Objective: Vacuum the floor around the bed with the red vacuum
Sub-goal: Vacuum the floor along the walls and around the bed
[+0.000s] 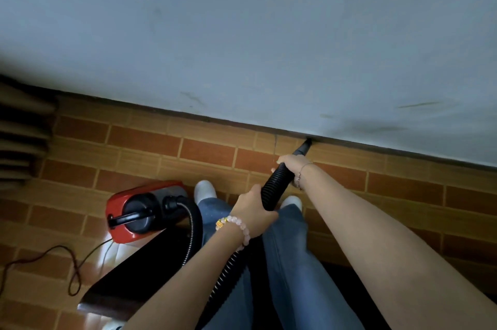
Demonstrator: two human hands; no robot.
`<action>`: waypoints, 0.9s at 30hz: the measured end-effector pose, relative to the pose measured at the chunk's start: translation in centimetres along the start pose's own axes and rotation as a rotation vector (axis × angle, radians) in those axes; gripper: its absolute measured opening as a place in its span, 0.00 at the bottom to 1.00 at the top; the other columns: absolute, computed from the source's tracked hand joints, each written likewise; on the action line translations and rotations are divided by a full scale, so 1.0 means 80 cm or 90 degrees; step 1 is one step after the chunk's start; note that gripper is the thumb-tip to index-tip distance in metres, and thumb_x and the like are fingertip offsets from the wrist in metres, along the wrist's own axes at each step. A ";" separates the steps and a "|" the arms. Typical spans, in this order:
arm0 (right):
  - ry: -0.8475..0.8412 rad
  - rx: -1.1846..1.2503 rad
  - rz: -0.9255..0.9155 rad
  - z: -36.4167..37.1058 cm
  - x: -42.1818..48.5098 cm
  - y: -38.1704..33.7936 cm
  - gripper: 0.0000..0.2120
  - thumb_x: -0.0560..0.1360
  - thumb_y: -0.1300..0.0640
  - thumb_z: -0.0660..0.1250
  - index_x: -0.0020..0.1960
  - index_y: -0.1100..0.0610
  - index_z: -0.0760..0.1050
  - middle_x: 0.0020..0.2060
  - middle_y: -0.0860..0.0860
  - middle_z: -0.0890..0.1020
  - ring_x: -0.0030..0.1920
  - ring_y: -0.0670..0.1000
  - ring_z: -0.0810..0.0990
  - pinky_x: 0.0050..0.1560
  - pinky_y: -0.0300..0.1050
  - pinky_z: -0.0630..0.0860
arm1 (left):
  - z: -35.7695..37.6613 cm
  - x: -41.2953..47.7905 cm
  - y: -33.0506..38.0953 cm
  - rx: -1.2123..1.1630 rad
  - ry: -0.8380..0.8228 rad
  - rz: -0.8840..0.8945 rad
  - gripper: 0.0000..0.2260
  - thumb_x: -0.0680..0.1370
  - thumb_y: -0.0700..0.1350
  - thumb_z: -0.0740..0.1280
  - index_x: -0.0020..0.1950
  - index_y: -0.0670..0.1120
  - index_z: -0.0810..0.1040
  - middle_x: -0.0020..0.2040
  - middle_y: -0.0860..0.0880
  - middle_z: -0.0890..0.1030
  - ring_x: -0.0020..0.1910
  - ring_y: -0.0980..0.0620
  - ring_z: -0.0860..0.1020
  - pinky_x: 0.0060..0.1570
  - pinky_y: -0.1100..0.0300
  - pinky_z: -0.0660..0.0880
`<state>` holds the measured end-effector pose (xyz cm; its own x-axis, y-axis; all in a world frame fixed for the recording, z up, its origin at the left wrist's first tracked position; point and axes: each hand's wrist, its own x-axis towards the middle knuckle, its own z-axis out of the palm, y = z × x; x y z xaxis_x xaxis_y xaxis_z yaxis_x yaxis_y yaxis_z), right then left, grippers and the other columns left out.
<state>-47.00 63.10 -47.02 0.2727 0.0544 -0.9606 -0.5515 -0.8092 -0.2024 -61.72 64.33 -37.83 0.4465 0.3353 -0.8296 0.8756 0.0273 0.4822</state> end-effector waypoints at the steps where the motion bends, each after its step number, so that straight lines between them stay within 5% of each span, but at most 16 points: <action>1: -0.010 0.043 0.010 0.007 -0.002 -0.002 0.17 0.75 0.64 0.62 0.62 0.64 0.64 0.48 0.63 0.79 0.44 0.59 0.82 0.52 0.57 0.79 | -0.008 0.000 -0.004 0.006 0.002 0.004 0.12 0.71 0.42 0.66 0.53 0.44 0.68 0.40 0.49 0.74 0.36 0.50 0.75 0.30 0.63 0.72; 6: -0.054 0.123 0.043 0.051 -0.017 -0.016 0.09 0.77 0.65 0.61 0.56 0.63 0.64 0.39 0.60 0.78 0.37 0.54 0.79 0.50 0.50 0.79 | -0.051 0.003 -0.038 0.005 -0.010 0.003 0.15 0.72 0.42 0.66 0.56 0.42 0.68 0.42 0.49 0.72 0.39 0.50 0.74 0.30 0.65 0.69; 11: -0.049 0.130 0.082 0.115 -0.017 -0.026 0.13 0.77 0.60 0.64 0.59 0.62 0.66 0.37 0.58 0.78 0.34 0.54 0.78 0.45 0.47 0.79 | -0.093 0.005 -0.082 -0.044 -0.016 -0.006 0.12 0.73 0.41 0.65 0.53 0.43 0.66 0.37 0.49 0.70 0.30 0.53 0.72 0.26 0.65 0.69; 14: -0.012 0.169 0.108 0.151 -0.004 -0.032 0.20 0.76 0.51 0.65 0.62 0.58 0.64 0.33 0.58 0.79 0.29 0.54 0.78 0.50 0.45 0.77 | -0.116 0.008 -0.100 -0.078 -0.021 0.008 0.11 0.73 0.41 0.65 0.51 0.44 0.65 0.37 0.50 0.70 0.28 0.55 0.71 0.24 0.67 0.66; 20: 0.022 0.029 0.100 0.213 -0.001 -0.051 0.09 0.77 0.55 0.61 0.50 0.60 0.66 0.35 0.57 0.79 0.32 0.54 0.77 0.46 0.46 0.75 | -0.160 0.009 -0.135 -0.161 -0.058 -0.011 0.11 0.73 0.41 0.66 0.51 0.43 0.66 0.37 0.49 0.71 0.27 0.55 0.72 0.22 0.69 0.67; 24: 0.027 -0.077 0.072 0.257 0.001 -0.058 0.13 0.76 0.56 0.61 0.58 0.60 0.66 0.36 0.58 0.80 0.34 0.55 0.78 0.46 0.49 0.79 | -0.198 0.012 -0.159 -0.244 -0.130 -0.033 0.10 0.72 0.41 0.67 0.46 0.45 0.66 0.34 0.47 0.73 0.26 0.53 0.74 0.27 0.62 0.71; 27: 0.010 -0.196 0.061 0.285 0.011 -0.059 0.15 0.74 0.54 0.61 0.57 0.60 0.70 0.41 0.56 0.78 0.38 0.54 0.76 0.39 0.46 0.72 | -0.219 0.011 -0.179 -0.306 -0.130 -0.047 0.11 0.69 0.42 0.68 0.44 0.45 0.66 0.32 0.46 0.73 0.26 0.51 0.75 0.31 0.57 0.75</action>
<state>-62.14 80.33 -51.22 0.2446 -0.0378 -0.9689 -0.3118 -0.9492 -0.0417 -77.10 80.72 -40.54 0.4552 0.1279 -0.8811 0.7444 0.4884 0.4554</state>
